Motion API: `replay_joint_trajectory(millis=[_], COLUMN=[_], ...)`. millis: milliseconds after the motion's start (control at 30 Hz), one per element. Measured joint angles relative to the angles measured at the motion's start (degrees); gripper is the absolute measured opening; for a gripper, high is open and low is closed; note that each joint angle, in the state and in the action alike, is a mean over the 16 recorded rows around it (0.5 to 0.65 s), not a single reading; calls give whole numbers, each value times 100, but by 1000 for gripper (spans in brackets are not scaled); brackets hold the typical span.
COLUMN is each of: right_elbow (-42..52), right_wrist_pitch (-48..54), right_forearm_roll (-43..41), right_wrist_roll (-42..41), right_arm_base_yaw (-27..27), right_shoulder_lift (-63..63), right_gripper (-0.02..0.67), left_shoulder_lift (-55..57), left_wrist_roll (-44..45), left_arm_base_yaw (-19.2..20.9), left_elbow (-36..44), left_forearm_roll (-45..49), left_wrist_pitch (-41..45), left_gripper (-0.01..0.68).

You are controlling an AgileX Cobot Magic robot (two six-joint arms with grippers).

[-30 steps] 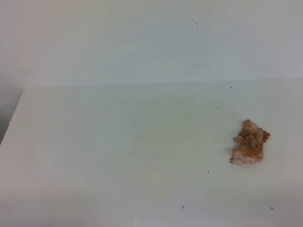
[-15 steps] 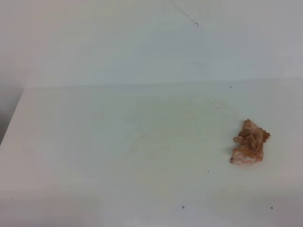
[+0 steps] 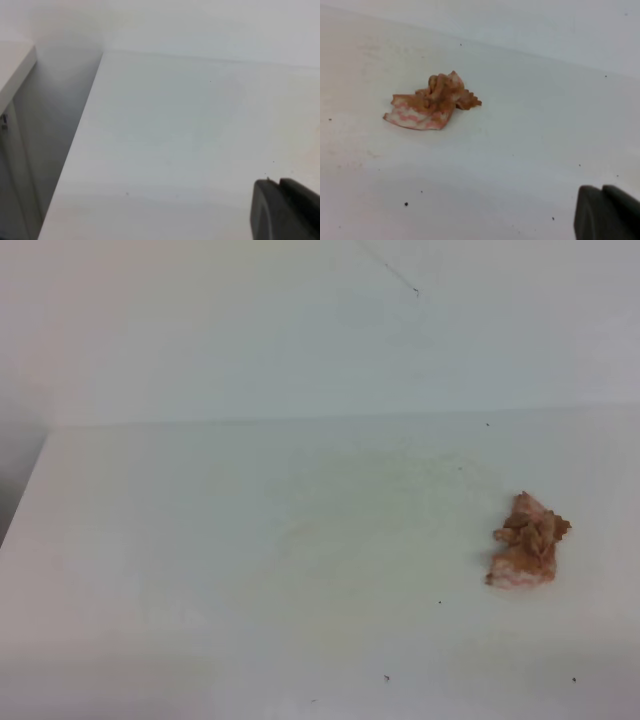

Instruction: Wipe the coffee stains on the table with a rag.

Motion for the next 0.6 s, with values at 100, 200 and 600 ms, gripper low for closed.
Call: replay_joint_trajectory(millis=[100, 200, 600], right_elbow=[0, 0, 0], right_wrist_pitch=[0, 0, 0], right_forearm_roll=[0, 0, 0], right_wrist_roll=[0, 0, 0], right_arm_base_yaw=[0, 0, 0], right_shoulder_lift=[0, 0, 6], right_gripper=[-1, -1, -1], left_shoulder_lift=[0, 0, 0], left_wrist_roll=[0, 0, 0], left_arm_base_yaw=[0, 0, 0], left_elbow=[0, 0, 0], left_forearm_roll=[0, 0, 0], left_wrist_pitch=[0, 0, 0], left_gripper=[-3, -3, -3])
